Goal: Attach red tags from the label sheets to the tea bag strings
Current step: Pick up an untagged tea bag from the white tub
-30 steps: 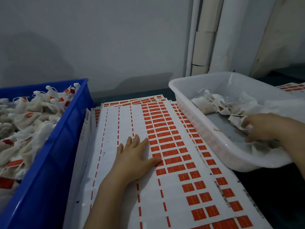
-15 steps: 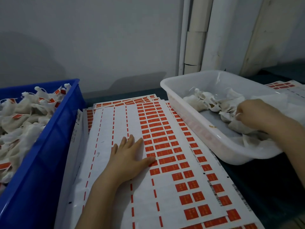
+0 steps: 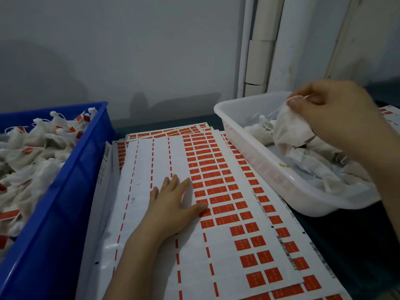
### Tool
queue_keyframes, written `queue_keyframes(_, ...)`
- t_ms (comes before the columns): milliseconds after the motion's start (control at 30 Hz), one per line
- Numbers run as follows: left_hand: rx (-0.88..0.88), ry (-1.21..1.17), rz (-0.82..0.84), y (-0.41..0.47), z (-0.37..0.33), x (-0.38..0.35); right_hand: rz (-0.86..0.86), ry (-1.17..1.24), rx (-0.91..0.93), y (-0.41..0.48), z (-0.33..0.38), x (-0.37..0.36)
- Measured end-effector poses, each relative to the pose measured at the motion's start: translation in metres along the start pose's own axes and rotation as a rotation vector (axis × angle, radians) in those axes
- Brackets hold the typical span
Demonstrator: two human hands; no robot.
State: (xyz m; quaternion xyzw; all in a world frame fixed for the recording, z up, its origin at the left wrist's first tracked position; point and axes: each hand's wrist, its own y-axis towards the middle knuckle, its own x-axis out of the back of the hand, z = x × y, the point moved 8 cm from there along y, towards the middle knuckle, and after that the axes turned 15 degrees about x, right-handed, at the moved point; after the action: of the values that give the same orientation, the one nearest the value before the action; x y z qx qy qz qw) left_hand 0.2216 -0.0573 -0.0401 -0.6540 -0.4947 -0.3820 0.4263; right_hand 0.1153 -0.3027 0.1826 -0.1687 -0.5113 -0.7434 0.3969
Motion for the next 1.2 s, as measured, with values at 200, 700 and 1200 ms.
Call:
queue_keyframes(200,-0.111,-0.466,-0.119,-0.023,-0.027,0.034,0.086,0.436,-0.073,-0.010,0.038,-0.049)
queue_keyframes(700,-0.115,-0.820,-0.153,-0.034,-0.032,0.042,0.142,0.895,-0.292,-0.057,0.018,-0.186)
queue_keyframes(1200,0.031,-1.014,-0.072,-0.030,-0.021,0.041,0.074,0.781,-0.257,-0.068,0.008,-0.189)
